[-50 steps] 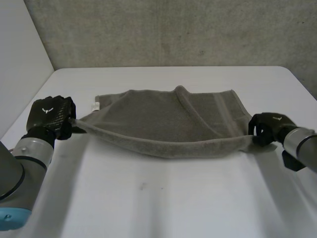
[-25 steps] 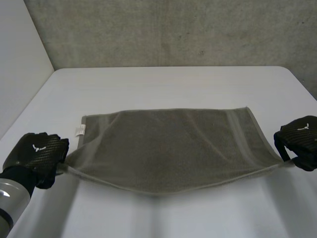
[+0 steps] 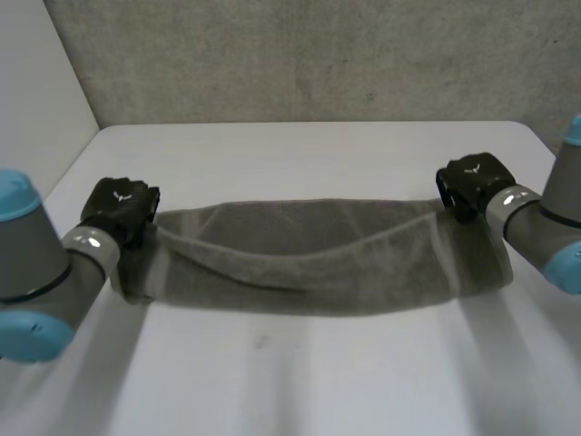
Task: Fold the towel.
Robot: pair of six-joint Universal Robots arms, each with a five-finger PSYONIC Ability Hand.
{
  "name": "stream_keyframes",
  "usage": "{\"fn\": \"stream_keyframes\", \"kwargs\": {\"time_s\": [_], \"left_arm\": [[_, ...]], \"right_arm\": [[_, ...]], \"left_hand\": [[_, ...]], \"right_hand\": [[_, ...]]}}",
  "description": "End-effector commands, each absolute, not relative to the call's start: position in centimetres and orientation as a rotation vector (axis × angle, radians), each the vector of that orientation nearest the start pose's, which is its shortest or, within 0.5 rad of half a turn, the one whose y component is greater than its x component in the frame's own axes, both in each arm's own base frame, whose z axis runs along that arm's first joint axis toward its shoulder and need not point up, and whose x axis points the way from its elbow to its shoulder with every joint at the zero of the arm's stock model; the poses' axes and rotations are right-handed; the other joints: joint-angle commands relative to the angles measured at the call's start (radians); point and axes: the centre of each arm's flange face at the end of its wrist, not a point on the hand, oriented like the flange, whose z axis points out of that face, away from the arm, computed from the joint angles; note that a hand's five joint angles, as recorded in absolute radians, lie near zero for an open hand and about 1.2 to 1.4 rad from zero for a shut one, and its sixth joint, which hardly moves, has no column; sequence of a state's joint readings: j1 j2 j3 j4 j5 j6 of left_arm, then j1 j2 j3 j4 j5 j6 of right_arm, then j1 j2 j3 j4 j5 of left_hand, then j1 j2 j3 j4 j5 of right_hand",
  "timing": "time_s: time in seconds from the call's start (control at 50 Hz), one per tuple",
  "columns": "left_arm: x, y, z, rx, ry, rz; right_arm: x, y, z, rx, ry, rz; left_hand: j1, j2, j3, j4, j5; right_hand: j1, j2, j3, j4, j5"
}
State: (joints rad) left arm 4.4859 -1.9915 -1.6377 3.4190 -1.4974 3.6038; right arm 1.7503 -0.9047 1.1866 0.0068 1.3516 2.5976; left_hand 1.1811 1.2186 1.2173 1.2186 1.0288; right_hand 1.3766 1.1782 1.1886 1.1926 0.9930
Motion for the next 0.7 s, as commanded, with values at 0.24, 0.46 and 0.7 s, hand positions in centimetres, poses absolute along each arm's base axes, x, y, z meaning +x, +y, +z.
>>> {"fn": "stream_keyframes", "kwargs": {"time_s": [0.24,0.46,0.7], "left_arm": [[-24.6,-40.9,13.6,0.763,2.213,-2.070],[-25.4,-41.2,12.5,0.774,2.227,-2.086],[-25.0,-38.5,17.7,0.752,2.181,-2.156]], "right_arm": [[22.8,-45.1,16.4,-0.905,2.126,-2.347],[23.3,-45.6,14.7,-0.922,2.150,-2.331],[22.4,-41.3,22.5,-0.860,2.131,-2.395]], "left_hand": [[0.215,0.178,0.179,0.178,0.193],[-0.911,-0.948,-0.947,-0.948,-0.933],[-1.007,-1.044,-1.043,-1.044,-1.029]], "right_hand": [[0.020,0.218,0.208,0.204,0.229],[-1.202,-1.004,-1.014,-1.018,-0.993],[-1.202,-1.004,-1.014,-1.018,-0.993]]}}
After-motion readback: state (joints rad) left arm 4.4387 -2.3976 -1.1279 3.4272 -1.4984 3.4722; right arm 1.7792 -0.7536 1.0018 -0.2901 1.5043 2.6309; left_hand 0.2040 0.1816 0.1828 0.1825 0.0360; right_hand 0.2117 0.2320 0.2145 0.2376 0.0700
